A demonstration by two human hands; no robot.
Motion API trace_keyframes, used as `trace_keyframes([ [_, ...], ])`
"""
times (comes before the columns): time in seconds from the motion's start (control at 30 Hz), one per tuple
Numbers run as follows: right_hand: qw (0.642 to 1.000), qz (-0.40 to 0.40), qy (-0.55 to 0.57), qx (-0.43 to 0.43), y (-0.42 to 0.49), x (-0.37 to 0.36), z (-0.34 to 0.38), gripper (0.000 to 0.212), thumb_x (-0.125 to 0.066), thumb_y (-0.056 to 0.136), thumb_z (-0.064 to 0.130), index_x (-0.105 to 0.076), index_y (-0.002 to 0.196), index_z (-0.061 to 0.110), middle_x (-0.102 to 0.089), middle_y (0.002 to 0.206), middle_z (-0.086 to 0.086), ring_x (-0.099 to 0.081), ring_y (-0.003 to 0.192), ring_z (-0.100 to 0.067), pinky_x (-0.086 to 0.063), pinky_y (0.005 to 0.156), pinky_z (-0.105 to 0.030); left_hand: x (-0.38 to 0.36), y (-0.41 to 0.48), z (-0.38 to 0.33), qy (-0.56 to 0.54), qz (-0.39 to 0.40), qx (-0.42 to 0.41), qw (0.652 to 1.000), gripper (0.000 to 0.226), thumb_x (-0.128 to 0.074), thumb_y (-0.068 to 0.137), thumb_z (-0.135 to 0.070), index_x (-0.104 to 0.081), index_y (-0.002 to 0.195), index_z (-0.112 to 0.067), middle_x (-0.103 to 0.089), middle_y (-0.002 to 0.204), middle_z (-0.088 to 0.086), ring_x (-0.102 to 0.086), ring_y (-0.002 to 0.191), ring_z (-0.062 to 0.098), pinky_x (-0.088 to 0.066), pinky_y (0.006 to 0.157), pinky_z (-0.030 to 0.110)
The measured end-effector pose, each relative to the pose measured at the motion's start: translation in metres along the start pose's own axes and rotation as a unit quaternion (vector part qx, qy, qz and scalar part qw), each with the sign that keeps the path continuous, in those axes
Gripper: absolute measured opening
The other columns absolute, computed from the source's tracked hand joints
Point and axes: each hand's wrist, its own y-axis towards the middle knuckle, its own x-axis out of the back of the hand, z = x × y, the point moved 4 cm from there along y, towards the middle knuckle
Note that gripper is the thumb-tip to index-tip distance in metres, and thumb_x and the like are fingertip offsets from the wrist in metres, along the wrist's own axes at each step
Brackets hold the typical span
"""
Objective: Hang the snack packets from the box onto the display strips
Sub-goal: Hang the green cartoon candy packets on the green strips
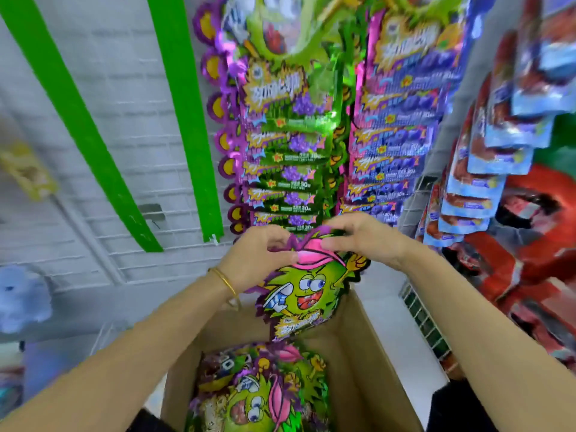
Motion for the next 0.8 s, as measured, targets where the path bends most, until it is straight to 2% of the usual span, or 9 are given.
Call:
trace_keyframes([
  [0.07,0.999,-0.032,-0.013,0.031,0.008,0.025,0.034,0.008,-0.065,0.085,0.024,-0.069,0.090,0.021,-0.067,0.090,-0.003,-0.062,0.083,-0.010,-0.048,0.078,-0.035,0.035,0.015,-0.038,0.035,0.020,-0.028,0.999,0.028,-0.067,0.080,-0.010,-0.051,0.057,-0.012,-0.044,0.058,-0.010,-0.042,0.052,-0.002,-0.036,0.057,0.006],
  [0.17,0.991,-0.097,-0.027,0.087,0.021,0.071,0.081,0.021,-0.064,0.086,0.021,-0.066,0.098,0.004,-0.059,0.085,-0.004,-0.052,0.072,0.001,-0.042,0.070,-0.023,0.093,0.045,-0.100,0.030,-0.004,-0.070,0.997,0.009,-0.063,0.084,-0.013,-0.065,0.076,-0.010,-0.062,0.067,-0.006,-0.053,0.060,0.002,-0.040,0.057,0.010],
  [0.27,0.980,-0.158,-0.023,0.123,0.029,0.115,0.127,0.031,-0.062,0.087,0.023,-0.062,0.114,0.008,-0.057,0.109,0.005,-0.051,0.100,0.000,-0.037,0.088,-0.016,0.160,0.079,-0.163,0.008,-0.191,-0.138,0.972,0.012,-0.059,0.087,-0.009,-0.065,0.096,-0.009,-0.064,0.082,0.009,-0.056,0.071,0.012,-0.046,0.070,0.026],
  [0.33,0.970,-0.171,-0.040,0.168,0.033,0.138,0.160,0.019,-0.060,0.089,0.015,-0.063,0.107,0.012,-0.061,0.101,0.010,-0.054,0.093,0.007,-0.039,0.082,-0.008,0.198,0.100,-0.198,-0.015,-0.291,-0.163,0.943,0.019,-0.058,0.086,-0.006,-0.062,0.105,-0.007,-0.064,0.091,0.010,-0.059,0.074,0.005,-0.049,0.079,0.023],
  [0.4,0.954,-0.196,-0.076,0.213,0.036,0.157,0.192,0.012,-0.059,0.088,0.008,-0.062,0.098,0.015,-0.060,0.089,0.011,-0.052,0.075,0.015,-0.039,0.072,-0.004,0.222,0.123,-0.221,-0.034,-0.328,-0.165,0.930,0.034,-0.062,0.080,-0.014,-0.060,0.112,-0.001,-0.063,0.108,0.019,-0.062,0.097,0.021,-0.050,0.091,0.035],
  [0.53,0.909,-0.272,-0.166,0.268,0.047,0.186,0.235,0.018,-0.062,0.086,0.008,-0.061,0.104,0.007,-0.057,0.087,0.007,-0.052,0.086,-0.003,-0.040,0.080,-0.021,0.237,0.154,-0.237,-0.008,-0.354,-0.141,0.925,0.036,-0.060,0.084,-0.015,-0.056,0.116,0.001,-0.062,0.113,0.021,-0.061,0.104,0.032,-0.049,0.092,0.045],
  [0.63,0.877,-0.309,-0.218,0.297,0.054,0.194,0.262,0.014,-0.062,0.086,0.009,-0.061,0.099,0.005,-0.057,0.088,0.000,-0.052,0.087,-0.014,-0.036,0.074,-0.026,0.241,0.167,-0.241,-0.066,-0.303,-0.131,0.942,0.028,-0.053,0.088,-0.006,-0.053,0.115,0.003,-0.066,0.071,0.009,-0.067,0.069,0.019,-0.057,0.063,0.030],
  [0.7,0.849,-0.344,-0.263,0.303,0.059,0.198,0.277,0.014,-0.061,0.086,0.009,-0.061,0.099,0.003,-0.059,0.089,-0.005,-0.050,0.085,-0.016,-0.029,0.068,-0.024,0.242,0.170,-0.246,-0.135,-0.233,-0.110,0.957,0.006,-0.046,0.091,-0.002,-0.052,0.093,-0.002,-0.044,0.038,-0.005,-0.042,0.029,0.002,-0.033,0.033,0.009],
  [0.8,0.816,-0.390,-0.310,0.295,0.071,0.203,0.295,0.019,-0.060,0.087,0.012,-0.061,0.101,0.000,-0.064,0.099,-0.017,-0.055,0.092,-0.026,-0.030,0.070,-0.032,0.248,0.170,-0.252,-0.150,-0.194,-0.057,0.968,0.030,-0.044,0.095,-0.012,-0.040,0.065,-0.015,-0.034,0.055,-0.001,-0.028,0.026,0.001,-0.017,0.030,0.012],
])
